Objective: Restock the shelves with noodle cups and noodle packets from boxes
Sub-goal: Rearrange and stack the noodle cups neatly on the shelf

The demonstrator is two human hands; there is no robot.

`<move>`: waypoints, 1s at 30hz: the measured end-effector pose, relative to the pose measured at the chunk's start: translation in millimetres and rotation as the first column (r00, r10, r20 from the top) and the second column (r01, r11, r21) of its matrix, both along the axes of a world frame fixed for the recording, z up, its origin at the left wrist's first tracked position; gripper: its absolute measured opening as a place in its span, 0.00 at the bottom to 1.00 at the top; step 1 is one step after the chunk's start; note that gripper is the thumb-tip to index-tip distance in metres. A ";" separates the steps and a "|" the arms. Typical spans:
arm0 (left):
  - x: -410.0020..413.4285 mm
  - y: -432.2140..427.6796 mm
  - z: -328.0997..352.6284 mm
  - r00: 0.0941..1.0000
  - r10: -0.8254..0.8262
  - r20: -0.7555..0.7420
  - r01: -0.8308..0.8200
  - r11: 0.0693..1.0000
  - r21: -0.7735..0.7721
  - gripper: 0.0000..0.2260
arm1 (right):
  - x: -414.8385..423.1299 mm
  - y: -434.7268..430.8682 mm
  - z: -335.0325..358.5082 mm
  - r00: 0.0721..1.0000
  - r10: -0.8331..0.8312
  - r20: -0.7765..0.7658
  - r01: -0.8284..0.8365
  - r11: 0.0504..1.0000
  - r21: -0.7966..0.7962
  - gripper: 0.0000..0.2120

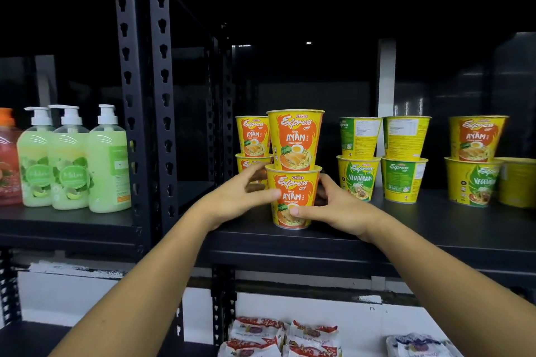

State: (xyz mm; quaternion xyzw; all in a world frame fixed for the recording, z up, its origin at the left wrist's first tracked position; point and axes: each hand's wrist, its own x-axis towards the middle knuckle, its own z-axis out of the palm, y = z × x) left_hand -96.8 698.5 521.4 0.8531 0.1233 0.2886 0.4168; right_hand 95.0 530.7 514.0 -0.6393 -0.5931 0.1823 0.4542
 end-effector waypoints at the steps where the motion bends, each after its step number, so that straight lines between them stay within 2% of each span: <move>1: -4.5 5.2 -1.6 0.997 0.017 -0.073 -0.014 0.999 0.046 0.42 | 0.7 0.6 0.0 1.000 -0.001 -0.012 0.001 1.000 0.008 0.49; 8: -3.0 -2.7 -3.6 0.936 0.099 -0.339 -0.006 0.964 0.264 0.39 | 5.8 1.9 -1.2 0.999 -0.007 -0.043 0.008 1.000 0.027 0.46; 12: 1.0 -1.3 -3.2 0.846 0.237 -0.478 -0.040 0.922 0.386 0.50 | 4.2 0.7 -1.1 0.997 -0.042 -0.060 0.045 0.998 0.046 0.41; 15: 1.6 0.8 -5.5 0.825 0.276 -0.493 -0.064 0.913 0.404 0.53 | 4.4 2.3 -0.3 0.994 -0.086 -0.071 0.089 0.995 0.048 0.39; 18: 2.6 -0.2 -4.0 0.814 0.303 -0.496 -0.080 0.904 0.421 0.48 | 7.7 6.7 -0.6 0.988 -0.141 -0.064 0.144 0.988 0.051 0.42; 22: 1.4 -2.2 -2.6 0.812 0.321 -0.488 -0.099 0.899 0.427 0.46 | 10.1 16.9 3.0 0.979 -0.185 -0.083 0.188 0.982 0.033 0.38; 30: 0.3 -2.0 -5.1 0.829 0.323 -0.456 -0.124 0.902 0.414 0.41 | 23.1 58.3 14.3 0.958 -0.279 -0.067 0.276 0.960 -0.054 0.37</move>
